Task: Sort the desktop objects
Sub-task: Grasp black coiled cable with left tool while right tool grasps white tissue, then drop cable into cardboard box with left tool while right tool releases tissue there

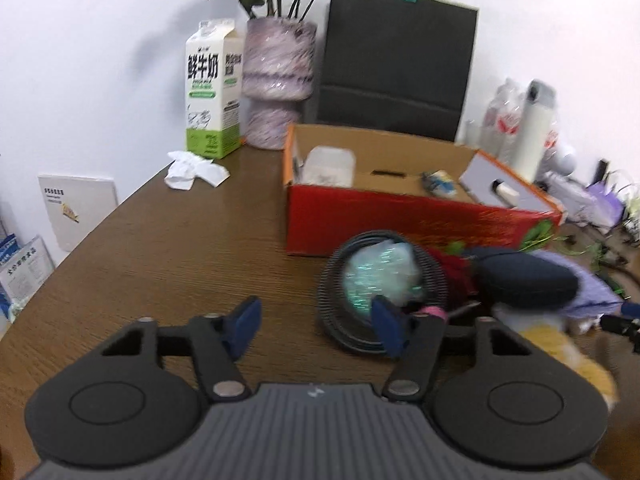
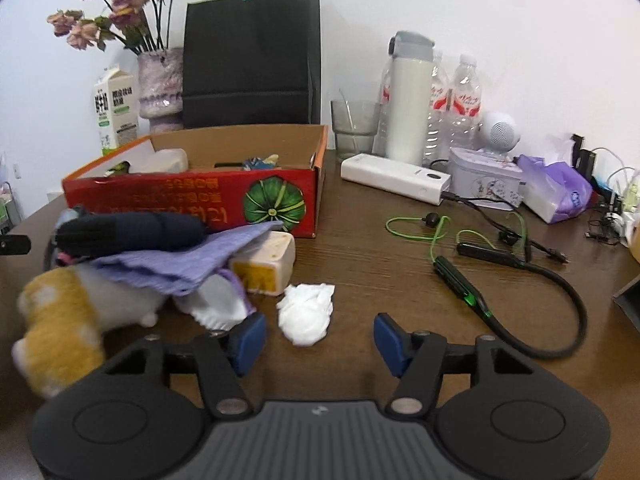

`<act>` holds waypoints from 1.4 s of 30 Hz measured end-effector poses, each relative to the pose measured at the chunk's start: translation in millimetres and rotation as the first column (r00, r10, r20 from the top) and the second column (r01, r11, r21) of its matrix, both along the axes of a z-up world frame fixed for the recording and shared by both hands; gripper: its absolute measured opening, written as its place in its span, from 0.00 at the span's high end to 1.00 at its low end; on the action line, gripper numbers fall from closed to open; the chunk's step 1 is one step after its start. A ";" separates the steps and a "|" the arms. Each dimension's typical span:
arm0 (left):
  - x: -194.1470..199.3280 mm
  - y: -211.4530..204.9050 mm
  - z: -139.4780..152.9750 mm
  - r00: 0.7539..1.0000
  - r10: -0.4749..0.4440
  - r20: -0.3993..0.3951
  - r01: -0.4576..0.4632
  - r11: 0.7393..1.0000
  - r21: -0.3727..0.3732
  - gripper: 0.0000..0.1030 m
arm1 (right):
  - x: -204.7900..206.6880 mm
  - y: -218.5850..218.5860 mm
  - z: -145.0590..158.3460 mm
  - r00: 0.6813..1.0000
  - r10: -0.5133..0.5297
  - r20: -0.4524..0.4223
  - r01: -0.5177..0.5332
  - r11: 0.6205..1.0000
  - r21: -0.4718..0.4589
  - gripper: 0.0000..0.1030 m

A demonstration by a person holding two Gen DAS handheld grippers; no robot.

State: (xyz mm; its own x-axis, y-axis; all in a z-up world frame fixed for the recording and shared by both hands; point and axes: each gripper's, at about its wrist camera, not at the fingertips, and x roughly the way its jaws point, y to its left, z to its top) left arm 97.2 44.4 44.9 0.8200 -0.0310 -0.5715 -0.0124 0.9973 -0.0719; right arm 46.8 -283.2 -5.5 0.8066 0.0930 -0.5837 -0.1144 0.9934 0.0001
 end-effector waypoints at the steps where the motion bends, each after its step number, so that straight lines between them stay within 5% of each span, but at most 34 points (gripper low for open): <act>1: 4.7 1.4 -2.9 1.000 0.002 -0.010 -0.002 1.000 0.003 0.48 | 6.0 0.5 -2.4 1.000 0.009 -0.006 -0.009 1.000 0.000 0.45; 14: 38.0 -8.3 -21.8 0.997 -0.061 -0.047 0.061 0.998 -0.003 0.49 | 26.8 11.8 -11.1 0.995 0.089 -0.032 -0.089 0.996 0.011 0.78; 18: 43.8 -5.2 -25.1 0.995 -0.077 -0.058 0.074 0.996 -0.052 0.70 | 30.5 15.1 -9.8 0.994 0.102 -0.029 -0.101 0.995 0.019 0.81; 29: 21.9 -7.2 -9.0 0.997 -0.074 -0.027 0.072 0.996 -0.056 0.79 | 19.8 13.9 4.9 0.996 0.083 0.040 -0.085 0.996 0.033 0.81; 33: -2.6 -4.6 1.4 0.997 -0.081 -0.013 0.080 0.994 -0.068 0.92 | 7.5 20.2 16.5 0.995 0.079 0.066 -0.082 0.996 0.041 0.81; 42: -64.4 5.3 20.5 0.996 -0.084 0.032 0.087 0.992 -0.087 0.93 | -54.3 38.3 42.9 0.987 0.099 0.123 -0.106 0.993 0.047 0.81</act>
